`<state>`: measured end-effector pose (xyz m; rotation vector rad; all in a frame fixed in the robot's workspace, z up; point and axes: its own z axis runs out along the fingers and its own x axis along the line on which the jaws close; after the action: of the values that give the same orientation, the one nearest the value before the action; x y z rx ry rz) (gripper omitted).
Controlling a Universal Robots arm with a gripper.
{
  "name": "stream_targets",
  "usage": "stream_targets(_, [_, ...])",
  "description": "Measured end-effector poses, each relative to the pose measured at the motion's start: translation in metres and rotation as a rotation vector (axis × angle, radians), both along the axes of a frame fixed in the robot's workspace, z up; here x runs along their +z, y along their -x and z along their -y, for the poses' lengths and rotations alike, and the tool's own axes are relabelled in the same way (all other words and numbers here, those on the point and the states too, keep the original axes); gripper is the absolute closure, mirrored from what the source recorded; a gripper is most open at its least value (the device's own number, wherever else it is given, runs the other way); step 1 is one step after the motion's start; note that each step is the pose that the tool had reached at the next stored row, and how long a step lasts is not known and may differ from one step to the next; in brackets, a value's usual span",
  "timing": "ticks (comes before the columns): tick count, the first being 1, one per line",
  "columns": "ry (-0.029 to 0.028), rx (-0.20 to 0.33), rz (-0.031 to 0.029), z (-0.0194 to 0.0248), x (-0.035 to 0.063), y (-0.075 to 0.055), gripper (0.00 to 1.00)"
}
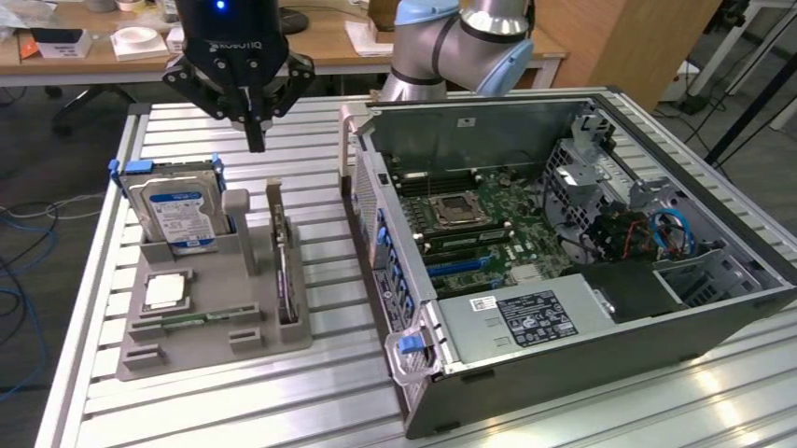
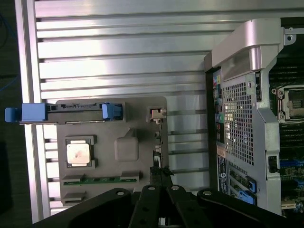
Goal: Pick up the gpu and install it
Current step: 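Pick up the gpu and move the gpu toward the slot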
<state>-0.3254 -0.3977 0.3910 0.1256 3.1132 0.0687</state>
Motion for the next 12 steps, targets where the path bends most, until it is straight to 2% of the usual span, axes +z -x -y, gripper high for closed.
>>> stream_targets(2, [0.0, 0.0, 0.0, 0.0, 0.0, 0.0, 0.77])
stream_targets(3, [0.0, 0.0, 0.0001, 0.0, 0.0, 0.0, 0.77])
stream_targets(4, [0.0, 0.0, 0.0, 0.0, 0.0, 0.0, 0.71])
stream_targets(5, [0.0, 0.0, 0.0, 0.0, 0.0, 0.0, 0.71])
stream_targets(6, [-0.0001, 0.0, 0.0, 0.0, 0.0, 0.0, 0.65])
stream_targets(8, [0.0, 0.0, 0.0, 0.0, 0.0, 0.0, 0.65])
stream_targets(9, [0.0, 0.0, 0.0, 0.0, 0.0, 0.0, 0.58])
stream_targets(12, [0.0, 0.0, 0.0001, 0.0, 0.0, 0.0, 0.58])
